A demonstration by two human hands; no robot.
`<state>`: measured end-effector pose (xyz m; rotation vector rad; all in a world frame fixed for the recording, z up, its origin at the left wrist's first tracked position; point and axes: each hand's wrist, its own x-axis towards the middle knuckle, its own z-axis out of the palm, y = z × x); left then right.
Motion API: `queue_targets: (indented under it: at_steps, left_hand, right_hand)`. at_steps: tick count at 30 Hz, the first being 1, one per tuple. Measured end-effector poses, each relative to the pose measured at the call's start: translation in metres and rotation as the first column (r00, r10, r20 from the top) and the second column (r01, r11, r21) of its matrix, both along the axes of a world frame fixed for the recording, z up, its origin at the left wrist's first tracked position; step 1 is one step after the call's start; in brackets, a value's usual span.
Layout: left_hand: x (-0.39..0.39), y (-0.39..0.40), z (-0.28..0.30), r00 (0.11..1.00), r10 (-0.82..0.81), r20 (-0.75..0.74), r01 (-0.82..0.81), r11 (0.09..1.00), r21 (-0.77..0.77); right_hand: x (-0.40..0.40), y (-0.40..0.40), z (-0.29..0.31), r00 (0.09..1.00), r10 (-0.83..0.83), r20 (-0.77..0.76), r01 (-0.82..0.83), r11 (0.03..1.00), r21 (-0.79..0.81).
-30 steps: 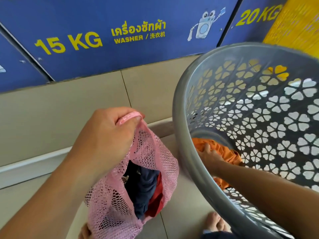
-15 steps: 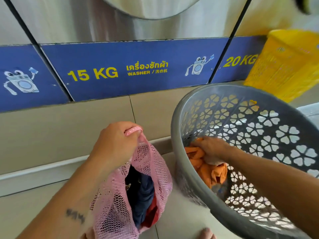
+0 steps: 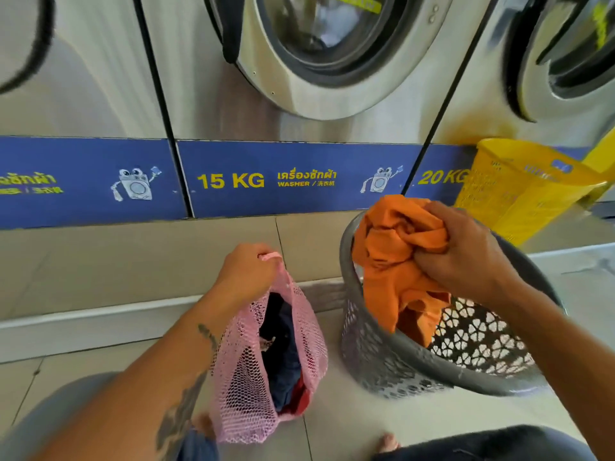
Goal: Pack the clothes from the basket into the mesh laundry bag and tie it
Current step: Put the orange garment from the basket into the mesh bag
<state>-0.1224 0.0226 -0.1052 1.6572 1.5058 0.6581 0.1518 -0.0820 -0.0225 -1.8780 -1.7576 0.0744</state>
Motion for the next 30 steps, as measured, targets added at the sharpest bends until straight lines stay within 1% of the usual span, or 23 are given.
queue_targets:
  at_steps: [3, 6, 8, 10, 13, 14, 17, 21, 23, 25, 28, 30]
  left_hand:
    - [-0.012, -0.003, 0.0, 1.0, -0.001, 0.025, 0.001, 1.0, -0.012]
    - [-0.024, -0.002, 0.004, 0.997, 0.025, 0.079, -0.023, 0.999, -0.025]
    - [-0.032, -0.001, 0.008, 0.991, 0.053, 0.123, -0.048, 0.998, -0.042]
    - [-0.038, -0.001, 0.011, 0.987, 0.063, 0.149, -0.056, 0.997, -0.055]
    - [-0.043, -0.004, 0.012, 0.996, 0.041, 0.084, -0.037, 0.998, -0.042]
    - [-0.043, -0.003, 0.011, 0.997, 0.029, 0.069, -0.027, 0.999, -0.03]
    - [-0.043, -0.003, 0.012, 1.0, 0.004, 0.02, -0.003, 1.0, -0.017]
    - [-0.047, 0.001, 0.009, 0.996, -0.057, -0.07, 0.055, 0.998, -0.024]
    - [-0.049, 0.004, 0.008, 0.994, -0.073, -0.087, 0.07, 0.997, -0.045]
    - [-0.051, 0.009, 0.006, 0.992, -0.092, -0.089, 0.083, 0.992, -0.097]
    - [-0.052, 0.016, 0.005, 0.984, -0.137, -0.113, 0.118, 0.979, -0.164]
    - [-0.054, 0.023, 0.005, 0.98, -0.162, -0.116, 0.138, 0.972, -0.191]
  right_hand:
    - [-0.051, -0.017, 0.016, 0.99, 0.094, -0.109, -0.077, 0.985, 0.151]
    - [-0.1, -0.025, -0.007, 0.953, 0.175, -0.249, -0.121, 0.968, 0.218]
    - [-0.127, -0.029, -0.04, 0.934, 0.197, -0.298, -0.145, 0.971, 0.188]
    - [-0.151, -0.034, -0.078, 0.926, 0.192, -0.326, -0.164, 0.98, 0.109]
    - [-0.176, -0.038, -0.131, 0.891, 0.103, -0.442, -0.147, 0.987, -0.067]
    - [-0.181, -0.037, -0.143, 0.874, 0.083, -0.479, -0.148, 0.984, -0.099]
    - [-0.198, -0.024, -0.161, 0.841, 0.031, -0.539, -0.108, 0.988, -0.111]
    - [-0.219, 0.01, -0.168, 0.691, -0.042, -0.721, -0.064, 0.991, -0.12]
    - [-0.225, 0.031, -0.176, 0.655, -0.083, -0.751, 0.007, 0.995, -0.104]
    - [-0.228, 0.053, -0.181, 0.655, -0.176, -0.735, 0.113, 0.984, -0.135]
    - [-0.221, 0.083, -0.196, 0.664, -0.33, -0.67, 0.241, 0.944, -0.226]
    - [-0.209, 0.095, -0.214, 0.694, -0.423, -0.582, 0.309, 0.906, -0.29]
